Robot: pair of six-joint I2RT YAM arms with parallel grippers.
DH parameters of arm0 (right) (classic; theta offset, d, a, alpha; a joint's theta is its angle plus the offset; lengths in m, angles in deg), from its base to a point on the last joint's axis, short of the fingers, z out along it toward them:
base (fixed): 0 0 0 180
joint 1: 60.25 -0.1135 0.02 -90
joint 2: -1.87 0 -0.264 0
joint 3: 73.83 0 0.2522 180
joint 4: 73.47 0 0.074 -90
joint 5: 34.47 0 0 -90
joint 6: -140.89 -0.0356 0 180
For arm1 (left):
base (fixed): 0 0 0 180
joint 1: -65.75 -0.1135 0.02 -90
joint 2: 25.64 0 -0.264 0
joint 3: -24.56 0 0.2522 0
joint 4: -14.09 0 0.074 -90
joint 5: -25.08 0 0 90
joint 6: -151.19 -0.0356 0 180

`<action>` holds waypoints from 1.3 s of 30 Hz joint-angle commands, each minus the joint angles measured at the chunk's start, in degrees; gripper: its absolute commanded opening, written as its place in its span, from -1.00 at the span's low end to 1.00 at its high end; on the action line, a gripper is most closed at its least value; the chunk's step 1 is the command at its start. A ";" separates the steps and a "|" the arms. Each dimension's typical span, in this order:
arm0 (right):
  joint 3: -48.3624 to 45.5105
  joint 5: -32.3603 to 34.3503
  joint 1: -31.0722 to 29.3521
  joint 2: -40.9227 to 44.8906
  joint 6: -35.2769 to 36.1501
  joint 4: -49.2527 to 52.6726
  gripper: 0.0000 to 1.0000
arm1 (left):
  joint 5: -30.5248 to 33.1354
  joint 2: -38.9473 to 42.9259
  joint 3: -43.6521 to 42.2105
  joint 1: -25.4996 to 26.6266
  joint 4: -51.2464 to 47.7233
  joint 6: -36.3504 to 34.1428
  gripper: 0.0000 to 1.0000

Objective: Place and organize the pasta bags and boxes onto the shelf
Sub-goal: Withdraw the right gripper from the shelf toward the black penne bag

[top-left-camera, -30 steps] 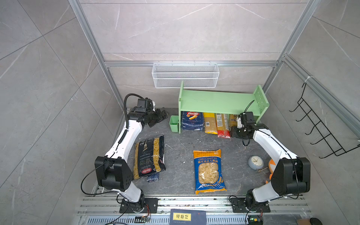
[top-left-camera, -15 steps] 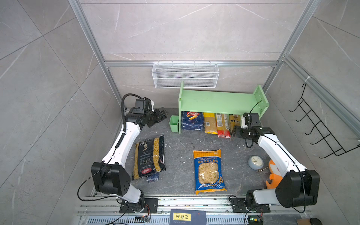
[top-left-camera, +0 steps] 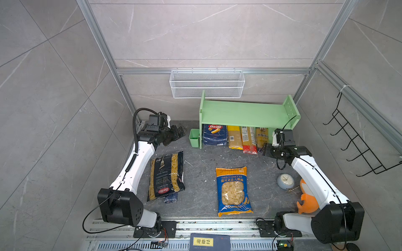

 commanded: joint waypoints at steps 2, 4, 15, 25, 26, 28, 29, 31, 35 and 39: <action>-1.72 0.03 0.09 3.93 -1.21 4.51 0.43 | -1.44 3.60 -1.54 -0.36 -0.14 -0.81 1.00; -1.72 0.01 0.04 5.23 -1.12 6.54 0.43 | -1.42 4.57 -2.88 -0.37 0.03 -0.32 0.99; -1.86 -5.10 -2.37 13.67 -5.32 16.15 0.44 | -0.96 11.59 -12.62 -0.36 0.78 3.06 1.00; -2.52 -3.45 -24.48 11.60 -17.72 15.99 0.45 | 2.89 19.01 -20.06 -0.36 -0.82 6.09 1.00; -2.92 -3.84 -27.08 10.50 -19.04 14.26 0.45 | 3.75 19.67 -20.82 -0.36 -1.74 6.71 0.99; -2.88 -4.30 -31.33 7.42 -20.89 11.53 0.45 | 5.37 20.95 -22.22 -0.36 -4.06 7.81 0.99; -2.44 -4.52 -33.16 5.61 -21.27 10.48 0.45 | 6.19 21.61 -22.97 -0.36 -5.33 8.48 0.99; -1.12 -5.28 -37.38 1.39 -21.87 7.79 0.45 | 7.15 23.52 -24.72 -0.36 -6.80 9.50 0.99; 3.46 -8.28 -44.52 -9.15 -22.39 2.32 0.44 | 9.51 28.42 -27.66 -0.36 -9.07 11.99 1.00; 9.25 -11.01 -48.75 -19.37 -21.49 -0.67 0.42 | 11.47 32.56 -28.42 -0.36 -12.76 13.43 0.99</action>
